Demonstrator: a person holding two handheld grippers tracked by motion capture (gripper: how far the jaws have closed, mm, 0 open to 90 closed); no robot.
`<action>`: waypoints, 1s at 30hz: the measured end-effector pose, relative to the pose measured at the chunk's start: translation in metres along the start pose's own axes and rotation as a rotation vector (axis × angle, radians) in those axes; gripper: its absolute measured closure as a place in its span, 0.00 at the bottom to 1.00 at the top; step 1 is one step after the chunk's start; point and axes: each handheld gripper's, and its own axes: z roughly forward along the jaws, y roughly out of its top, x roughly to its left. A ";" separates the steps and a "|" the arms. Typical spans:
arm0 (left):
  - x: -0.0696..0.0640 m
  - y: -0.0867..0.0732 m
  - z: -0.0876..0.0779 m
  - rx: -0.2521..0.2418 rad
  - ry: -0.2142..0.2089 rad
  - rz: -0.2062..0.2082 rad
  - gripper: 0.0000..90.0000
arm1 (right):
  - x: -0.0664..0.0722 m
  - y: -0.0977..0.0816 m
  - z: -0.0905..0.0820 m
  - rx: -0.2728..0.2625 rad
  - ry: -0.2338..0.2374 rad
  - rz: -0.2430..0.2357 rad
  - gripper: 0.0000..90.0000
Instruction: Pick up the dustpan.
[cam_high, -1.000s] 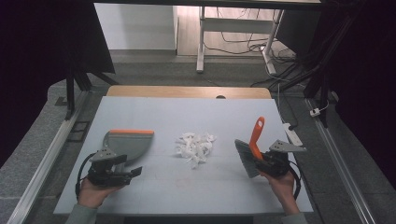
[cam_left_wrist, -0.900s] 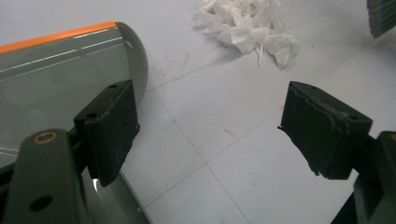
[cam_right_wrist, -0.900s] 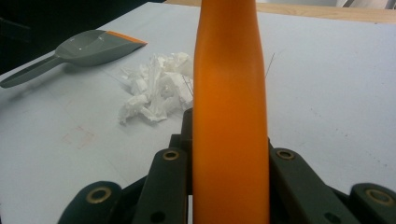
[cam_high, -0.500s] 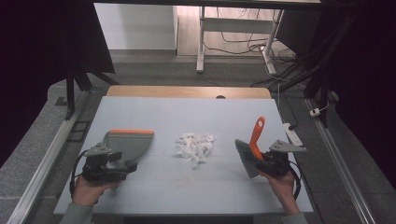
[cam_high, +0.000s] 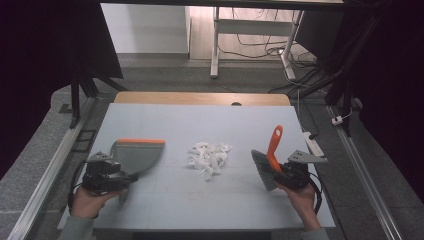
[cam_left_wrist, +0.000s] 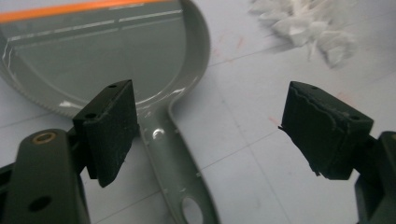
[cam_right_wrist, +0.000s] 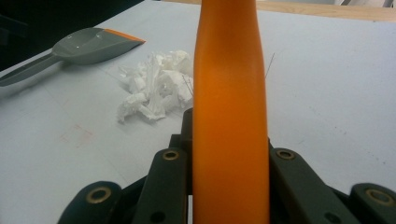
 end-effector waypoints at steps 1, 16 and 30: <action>0.002 -0.001 0.003 0.011 0.007 -0.008 0.21 | 0.000 0.000 0.000 0.000 0.000 0.000 0.85; 0.011 -0.005 0.029 0.125 0.059 -0.081 0.16 | 0.001 0.000 0.002 0.009 0.002 -0.006 0.85; 0.017 -0.010 0.045 0.179 0.065 -0.112 0.23 | 0.001 -0.001 0.004 0.022 -0.007 -0.014 0.85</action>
